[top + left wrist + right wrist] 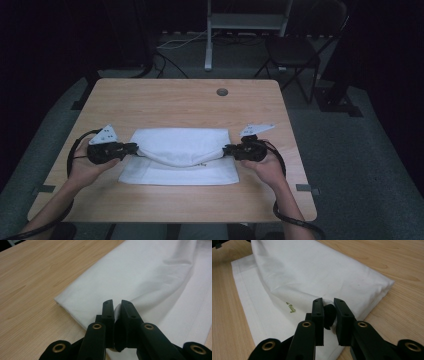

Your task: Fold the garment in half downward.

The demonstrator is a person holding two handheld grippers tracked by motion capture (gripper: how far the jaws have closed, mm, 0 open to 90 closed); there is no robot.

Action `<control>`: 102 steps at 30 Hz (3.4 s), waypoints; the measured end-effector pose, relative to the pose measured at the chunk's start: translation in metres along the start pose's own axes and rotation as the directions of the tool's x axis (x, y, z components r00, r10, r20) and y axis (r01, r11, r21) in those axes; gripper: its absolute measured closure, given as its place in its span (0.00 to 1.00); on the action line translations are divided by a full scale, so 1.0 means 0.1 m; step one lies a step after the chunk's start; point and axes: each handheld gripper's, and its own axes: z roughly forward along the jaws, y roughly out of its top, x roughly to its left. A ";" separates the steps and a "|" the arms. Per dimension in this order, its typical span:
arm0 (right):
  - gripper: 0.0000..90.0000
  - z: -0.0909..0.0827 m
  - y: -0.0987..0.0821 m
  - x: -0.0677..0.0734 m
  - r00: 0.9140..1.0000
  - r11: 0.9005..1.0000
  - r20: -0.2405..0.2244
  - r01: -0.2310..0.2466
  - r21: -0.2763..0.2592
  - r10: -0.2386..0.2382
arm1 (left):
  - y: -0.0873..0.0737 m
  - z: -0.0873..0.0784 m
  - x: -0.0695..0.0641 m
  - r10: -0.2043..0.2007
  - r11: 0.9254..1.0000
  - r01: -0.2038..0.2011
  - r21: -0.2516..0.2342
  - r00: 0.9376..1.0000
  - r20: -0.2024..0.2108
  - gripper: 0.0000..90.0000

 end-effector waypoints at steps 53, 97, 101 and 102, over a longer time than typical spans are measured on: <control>0.88 -0.12 -0.09 0.15 0.999 1.000 -0.024 0.031 -0.005 -0.031 | -0.06 -0.15 -0.21 0.076 0.997 -0.076 0.004 0.997 0.018 0.91; 0.88 -0.22 -0.16 0.27 0.997 0.998 -0.045 0.055 -0.014 -0.055 | -0.07 -0.27 -0.35 0.113 0.994 -0.113 -0.014 0.993 0.038 0.91; 0.88 -0.22 -0.17 0.27 0.998 0.999 -0.045 0.054 -0.011 -0.054 | -0.09 -0.28 -0.36 0.119 0.993 -0.118 -0.007 0.992 0.042 0.91; 0.88 -0.23 -0.18 0.26 0.997 0.998 -0.046 0.055 -0.010 -0.056 | -0.09 -0.28 -0.36 0.121 0.993 -0.121 -0.007 0.992 0.041 0.91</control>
